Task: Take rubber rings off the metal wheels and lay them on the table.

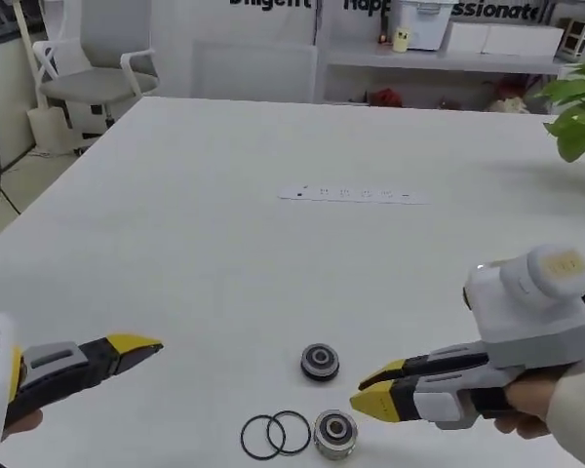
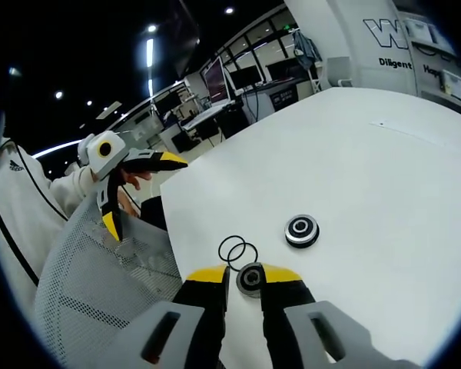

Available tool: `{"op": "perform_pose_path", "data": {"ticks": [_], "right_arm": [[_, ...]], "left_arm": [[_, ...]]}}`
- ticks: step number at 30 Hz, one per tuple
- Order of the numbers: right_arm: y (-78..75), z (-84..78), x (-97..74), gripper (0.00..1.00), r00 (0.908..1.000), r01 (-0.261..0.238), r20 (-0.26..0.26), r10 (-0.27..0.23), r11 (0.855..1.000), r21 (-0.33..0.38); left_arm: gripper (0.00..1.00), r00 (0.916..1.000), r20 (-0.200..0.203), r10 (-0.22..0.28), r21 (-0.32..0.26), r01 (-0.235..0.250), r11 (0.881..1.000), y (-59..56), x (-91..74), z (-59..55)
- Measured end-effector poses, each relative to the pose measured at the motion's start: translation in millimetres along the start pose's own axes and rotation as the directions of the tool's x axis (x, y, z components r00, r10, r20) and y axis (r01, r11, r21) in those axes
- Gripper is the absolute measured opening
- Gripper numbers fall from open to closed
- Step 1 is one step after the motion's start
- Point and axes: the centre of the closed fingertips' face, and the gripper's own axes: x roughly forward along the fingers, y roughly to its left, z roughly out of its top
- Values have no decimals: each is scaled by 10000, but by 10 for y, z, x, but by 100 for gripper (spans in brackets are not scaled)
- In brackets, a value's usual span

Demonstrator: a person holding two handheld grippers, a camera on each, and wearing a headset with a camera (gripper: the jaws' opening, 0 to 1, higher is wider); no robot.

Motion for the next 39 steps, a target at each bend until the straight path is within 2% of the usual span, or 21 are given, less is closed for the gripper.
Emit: {"op": "perform_pose_path", "data": {"ticks": [9,19,21,23,24,31,39], "right_arm": [[-28,22,-292,17,9996,111,270,-109,9999,-62],[13,1,-550,26,9982,320,525,-301,9989,-341],[16,-4,-582,27,9977,345,595,-323,9987,-364],[13,-11,-620,28,9971,387,665,-360,9984,-400],[13,-12,-634,29,9969,401,694,-371,9983,-425],[-19,22,-725,33,9945,476,955,-423,9975,-532],[-49,189,-853,36,9848,654,1649,-549,9961,-591]], "left_arm": [[97,9999,140,96,173,-99,9998,-23,-60,174],[97,9990,384,228,371,-242,9990,-85,-153,481],[97,9992,327,215,450,-229,9987,-100,-161,512],[95,9988,-234,442,715,-424,9965,-68,-189,468],[94,9984,-249,514,916,-489,9946,-62,-198,486],[94,9982,-91,595,960,-583,9937,-92,-269,645],[95,9975,-65,703,1262,-689,9896,-25,-277,811]]}}
